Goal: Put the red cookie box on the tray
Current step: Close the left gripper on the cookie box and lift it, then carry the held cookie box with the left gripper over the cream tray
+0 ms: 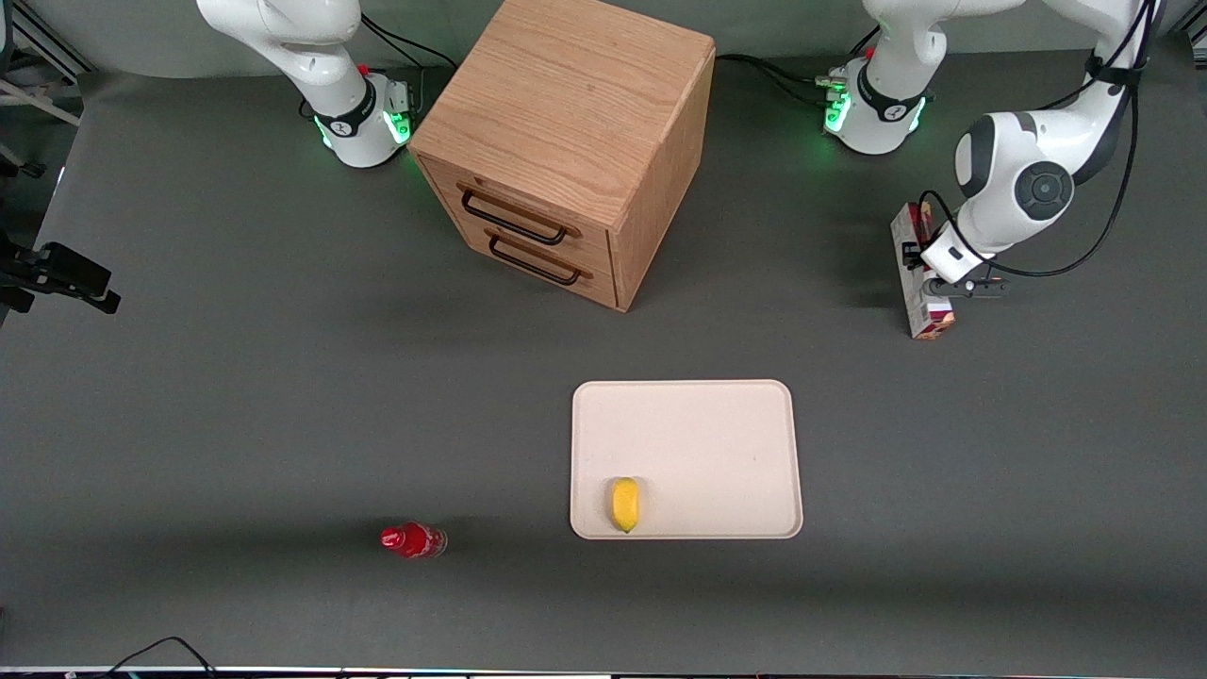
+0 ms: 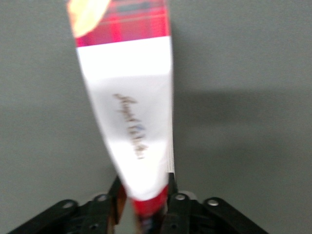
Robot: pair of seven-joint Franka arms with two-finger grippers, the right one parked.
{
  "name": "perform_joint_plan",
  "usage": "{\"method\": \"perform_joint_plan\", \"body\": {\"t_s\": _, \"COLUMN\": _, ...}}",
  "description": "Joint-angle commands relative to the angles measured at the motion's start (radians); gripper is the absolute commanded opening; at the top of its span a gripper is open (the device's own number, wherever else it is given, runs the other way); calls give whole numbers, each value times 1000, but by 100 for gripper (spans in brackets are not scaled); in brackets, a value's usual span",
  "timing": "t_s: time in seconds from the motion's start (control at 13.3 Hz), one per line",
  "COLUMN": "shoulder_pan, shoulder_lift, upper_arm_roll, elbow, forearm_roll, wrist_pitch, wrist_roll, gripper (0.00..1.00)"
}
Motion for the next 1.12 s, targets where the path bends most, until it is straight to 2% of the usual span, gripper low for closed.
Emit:
{"method": "perform_joint_plan", "body": {"t_s": 0.0, "shoulder_pan": 4, "shoulder_lift": -6, "upper_arm_roll": 20, "elbow": 12, "forearm_roll": 12, "wrist_pitch": -2, "wrist_roll": 28, "gripper": 0}}
{"method": "perform_joint_plan", "body": {"t_s": 0.15, "shoulder_pan": 4, "shoulder_lift": -29, "upper_arm_roll": 20, "elbow": 57, "forearm_roll": 12, "wrist_pitch": -51, "wrist_roll": 19, "gripper": 0}}
{"method": "perform_joint_plan", "body": {"t_s": 0.22, "shoulder_pan": 3, "shoulder_lift": -46, "upper_arm_roll": 17, "elbow": 128, "forearm_roll": 12, "wrist_pitch": -149, "wrist_roll": 13, "gripper": 0}}
{"method": "perform_joint_plan", "body": {"t_s": 0.38, "shoulder_pan": 0, "shoulder_lift": -58, "upper_arm_roll": 10, "elbow": 355, "forearm_roll": -1, "wrist_pitch": -452, "wrist_roll": 12, "gripper": 0}}
{"method": "perform_joint_plan", "body": {"t_s": 0.53, "shoulder_pan": -8, "shoulder_lift": -29, "upper_arm_roll": -20, "elbow": 597, "forearm_roll": -27, "wrist_pitch": -669, "wrist_roll": 12, "gripper": 0}}
{"method": "perform_joint_plan", "body": {"t_s": 0.82, "shoulder_pan": -9, "shoulder_lift": 138, "upper_arm_roll": -155, "elbow": 1079, "forearm_roll": -39, "wrist_pitch": -985, "wrist_roll": -120, "gripper": 0}}
{"method": "perform_joint_plan", "body": {"t_s": 1.05, "shoulder_pan": -11, "shoulder_lift": 309, "upper_arm_roll": -303, "elbow": 1322, "forearm_roll": -39, "wrist_pitch": -1046, "wrist_roll": -350, "gripper": 0}}
